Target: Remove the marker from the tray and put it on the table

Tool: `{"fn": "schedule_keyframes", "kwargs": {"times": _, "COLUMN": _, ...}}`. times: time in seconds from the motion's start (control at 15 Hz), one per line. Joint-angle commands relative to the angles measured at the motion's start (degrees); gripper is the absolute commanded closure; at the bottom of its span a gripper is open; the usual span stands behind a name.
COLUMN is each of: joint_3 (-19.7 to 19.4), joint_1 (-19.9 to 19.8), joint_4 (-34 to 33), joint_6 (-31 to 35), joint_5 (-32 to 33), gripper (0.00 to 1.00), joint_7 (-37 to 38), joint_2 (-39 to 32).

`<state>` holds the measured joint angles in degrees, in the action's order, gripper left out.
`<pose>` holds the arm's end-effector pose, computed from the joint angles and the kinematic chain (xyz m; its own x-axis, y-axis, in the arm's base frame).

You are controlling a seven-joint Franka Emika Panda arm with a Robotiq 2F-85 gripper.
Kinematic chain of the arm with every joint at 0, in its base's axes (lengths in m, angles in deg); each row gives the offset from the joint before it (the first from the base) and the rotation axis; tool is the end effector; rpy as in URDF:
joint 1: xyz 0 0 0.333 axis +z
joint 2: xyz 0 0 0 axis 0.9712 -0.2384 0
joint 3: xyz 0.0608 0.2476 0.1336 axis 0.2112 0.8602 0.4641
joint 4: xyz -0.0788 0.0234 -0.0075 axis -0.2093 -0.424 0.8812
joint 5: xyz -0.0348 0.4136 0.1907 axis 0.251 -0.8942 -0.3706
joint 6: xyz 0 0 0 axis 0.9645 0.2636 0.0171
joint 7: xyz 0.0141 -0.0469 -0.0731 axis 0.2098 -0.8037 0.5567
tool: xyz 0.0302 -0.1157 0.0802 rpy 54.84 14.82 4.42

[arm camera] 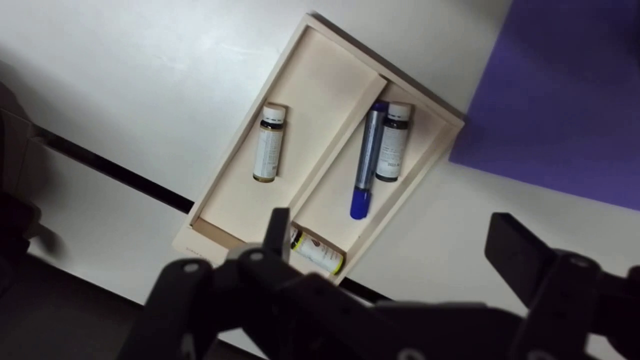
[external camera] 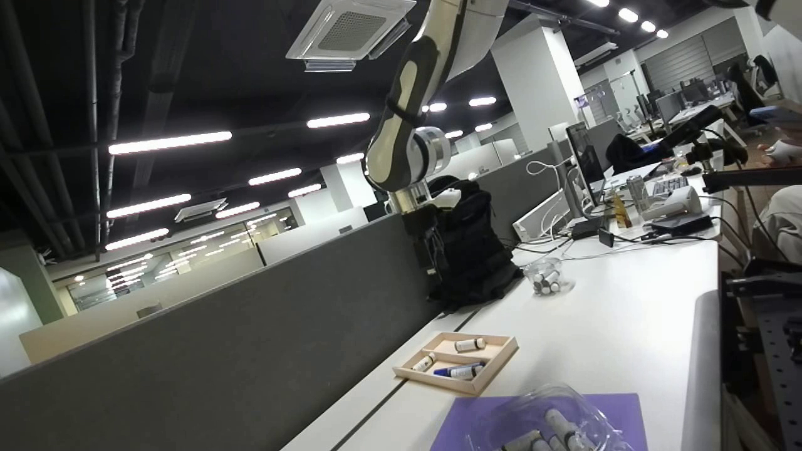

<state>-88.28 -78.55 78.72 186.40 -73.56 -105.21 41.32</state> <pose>0.6814 -0.0762 0.2296 0.8850 0.4633 0.0471 0.4613 -0.8860 0.0478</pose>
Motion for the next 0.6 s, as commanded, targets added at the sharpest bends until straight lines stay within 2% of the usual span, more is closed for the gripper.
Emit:
{"fn": "schedule_keyframes", "kwargs": {"times": 0.0, "joint_3": 1.4, "joint_1": -1.0, "joint_4": -9.0, "joint_6": -5.4, "joint_5": 5.4, "gripper": 0.0, "joint_7": 1.9, "joint_2": -7.7}}
{"fn": "schedule_keyframes", "kwargs": {"times": 0.53, "joint_3": 3.9, "joint_1": -0.8, "joint_4": -13.4, "joint_6": -3.4, "joint_5": 8.1, "gripper": 0.0, "joint_7": 2.1, "joint_2": -18.2}}
